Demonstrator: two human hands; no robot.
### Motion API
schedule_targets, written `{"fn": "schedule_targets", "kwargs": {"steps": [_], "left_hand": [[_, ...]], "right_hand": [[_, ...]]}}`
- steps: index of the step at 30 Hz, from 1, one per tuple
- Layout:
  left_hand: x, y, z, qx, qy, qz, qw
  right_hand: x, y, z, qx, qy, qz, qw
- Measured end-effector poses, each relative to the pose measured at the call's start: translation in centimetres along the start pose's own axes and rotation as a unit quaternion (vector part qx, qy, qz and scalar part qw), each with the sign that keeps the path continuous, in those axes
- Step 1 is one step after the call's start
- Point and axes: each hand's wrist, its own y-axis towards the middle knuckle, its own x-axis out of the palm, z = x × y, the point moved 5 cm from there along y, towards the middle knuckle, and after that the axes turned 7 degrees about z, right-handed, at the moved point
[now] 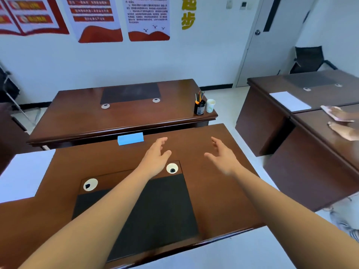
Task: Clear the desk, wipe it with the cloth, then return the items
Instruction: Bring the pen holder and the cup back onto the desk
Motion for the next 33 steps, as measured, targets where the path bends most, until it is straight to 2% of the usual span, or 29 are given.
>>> {"fn": "schedule_targets", "kwargs": {"steps": [8,14,20,33], "left_hand": [[7.8,-0.2,6.6,-0.016,-0.003,0.022,1.0],[11.0,1.1,8.8,-0.031,-0.001,0.032,0.999],[13.1,6.4,8.8,-0.039,-0.003,0.037,0.999],[21.3,21.1,10.0,-0.054,-0.03,-0.003,0.998]], "right_hand": [[-7.9,2.7,7.6,-0.017,0.03,-0.033,0.999],[-10.8,7.0,11.1,-0.008,0.043,-0.047,0.998],[-11.0,12.7,12.7,-0.002,0.047,-0.053,0.997],[-11.3,25.4,17.9,0.044,0.047,-0.035,0.997]]}}
